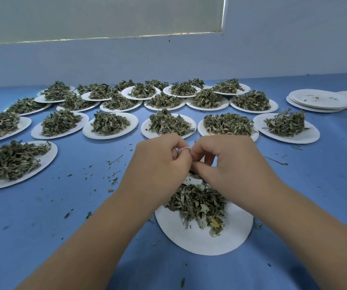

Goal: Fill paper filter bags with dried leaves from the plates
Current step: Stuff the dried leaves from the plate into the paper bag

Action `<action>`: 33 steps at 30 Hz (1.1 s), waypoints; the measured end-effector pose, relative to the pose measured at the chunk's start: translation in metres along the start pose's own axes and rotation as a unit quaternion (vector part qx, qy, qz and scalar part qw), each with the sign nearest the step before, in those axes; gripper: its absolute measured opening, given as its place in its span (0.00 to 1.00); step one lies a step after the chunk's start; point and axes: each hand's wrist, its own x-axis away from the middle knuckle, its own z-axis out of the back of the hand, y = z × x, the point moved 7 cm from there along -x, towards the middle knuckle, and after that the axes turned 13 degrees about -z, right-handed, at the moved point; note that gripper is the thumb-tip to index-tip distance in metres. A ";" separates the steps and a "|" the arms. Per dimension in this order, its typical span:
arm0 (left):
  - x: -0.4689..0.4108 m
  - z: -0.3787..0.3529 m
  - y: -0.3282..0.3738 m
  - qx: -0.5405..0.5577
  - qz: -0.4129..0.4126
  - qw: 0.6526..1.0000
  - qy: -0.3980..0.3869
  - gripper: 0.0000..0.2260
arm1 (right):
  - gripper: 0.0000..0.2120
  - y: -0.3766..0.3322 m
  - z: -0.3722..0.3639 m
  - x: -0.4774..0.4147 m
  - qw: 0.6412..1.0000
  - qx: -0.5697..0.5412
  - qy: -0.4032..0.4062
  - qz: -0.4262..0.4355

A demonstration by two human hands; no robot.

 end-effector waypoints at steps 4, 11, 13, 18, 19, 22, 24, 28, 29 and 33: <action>-0.001 0.000 -0.002 0.020 0.018 1.000 -0.003 0.09 | 0.05 -0.003 0.000 0.001 0.999 0.030 -0.020 0.027; -0.004 0.012 -0.010 0.026 0.048 0.998 0.030 0.09 | 0.06 0.006 0.020 -0.007 0.996 -0.082 0.016 0.017; -0.005 0.014 -0.013 0.031 0.061 0.997 0.041 0.09 | 0.07 0.007 0.024 -0.008 0.996 -0.087 0.014 0.012; -0.005 0.016 -0.016 0.038 0.073 0.995 0.056 0.08 | 0.26 0.006 0.005 -0.002 0.992 0.052 -0.112 0.010; -0.006 0.017 -0.015 0.039 0.073 0.995 0.056 0.08 | 0.26 0.004 0.000 0.000 0.989 0.079 -0.120 0.018; -0.005 0.017 -0.016 0.040 0.074 0.995 0.056 0.08 | 0.21 0.000 -0.005 0.003 0.989 0.098 -0.107 0.035; -0.005 0.018 -0.016 0.039 0.072 0.995 0.055 0.08 | 0.15 0.000 -0.003 0.002 0.992 0.074 -0.092 0.039; -0.005 0.017 -0.013 0.032 0.062 0.996 0.052 0.08 | 0.06 0.002 0.004 -0.003 0.996 0.037 -0.077 0.032; -0.005 0.016 -0.012 0.029 0.058 0.997 0.050 0.09 | 0.06 0.003 0.005 -0.004 0.996 0.029 -0.078 0.027; -0.003 0.015 -0.006 0.021 0.041 0.998 0.045 0.09 | 0.08 0.005 0.010 -0.007 0.998 -0.023 -0.059 0.016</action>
